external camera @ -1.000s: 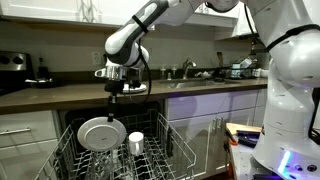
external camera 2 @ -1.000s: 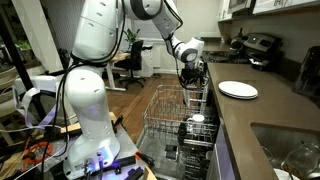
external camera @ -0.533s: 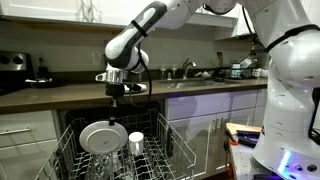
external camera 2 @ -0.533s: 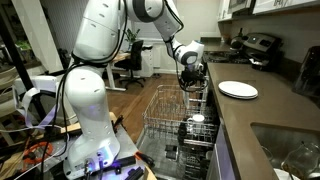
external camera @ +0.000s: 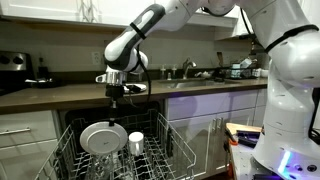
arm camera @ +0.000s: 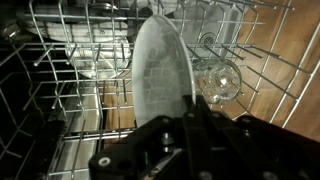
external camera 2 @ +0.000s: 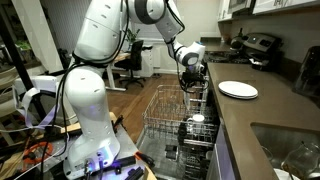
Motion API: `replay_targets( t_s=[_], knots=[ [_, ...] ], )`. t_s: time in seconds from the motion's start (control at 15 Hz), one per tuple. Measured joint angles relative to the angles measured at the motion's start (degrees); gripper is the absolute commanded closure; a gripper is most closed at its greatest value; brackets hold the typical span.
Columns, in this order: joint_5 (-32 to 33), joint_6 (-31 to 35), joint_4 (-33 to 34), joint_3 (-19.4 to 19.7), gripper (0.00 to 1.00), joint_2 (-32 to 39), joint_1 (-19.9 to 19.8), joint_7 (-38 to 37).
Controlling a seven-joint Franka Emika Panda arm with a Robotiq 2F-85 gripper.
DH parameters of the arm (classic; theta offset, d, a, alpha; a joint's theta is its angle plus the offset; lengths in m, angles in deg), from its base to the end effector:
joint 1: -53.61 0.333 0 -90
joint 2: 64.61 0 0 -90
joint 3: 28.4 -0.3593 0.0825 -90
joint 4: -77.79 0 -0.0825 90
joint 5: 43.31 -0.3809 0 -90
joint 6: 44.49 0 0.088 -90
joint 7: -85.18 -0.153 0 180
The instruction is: Put the plate on the left into the dishwasher
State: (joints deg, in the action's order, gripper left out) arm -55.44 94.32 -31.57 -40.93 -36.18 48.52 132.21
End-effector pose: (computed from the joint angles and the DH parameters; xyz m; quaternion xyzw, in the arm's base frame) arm 0.6476 0.0848 0.2399 -0.9207 -0.3706 -0.0519 0.1108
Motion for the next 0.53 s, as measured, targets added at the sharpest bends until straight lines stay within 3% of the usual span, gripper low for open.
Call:
replay_targets(
  t_s=[0.53],
  knots=[
    [0.1,-0.3,4.0,0.1,0.96,5.2,0.0,0.0]
  ],
)
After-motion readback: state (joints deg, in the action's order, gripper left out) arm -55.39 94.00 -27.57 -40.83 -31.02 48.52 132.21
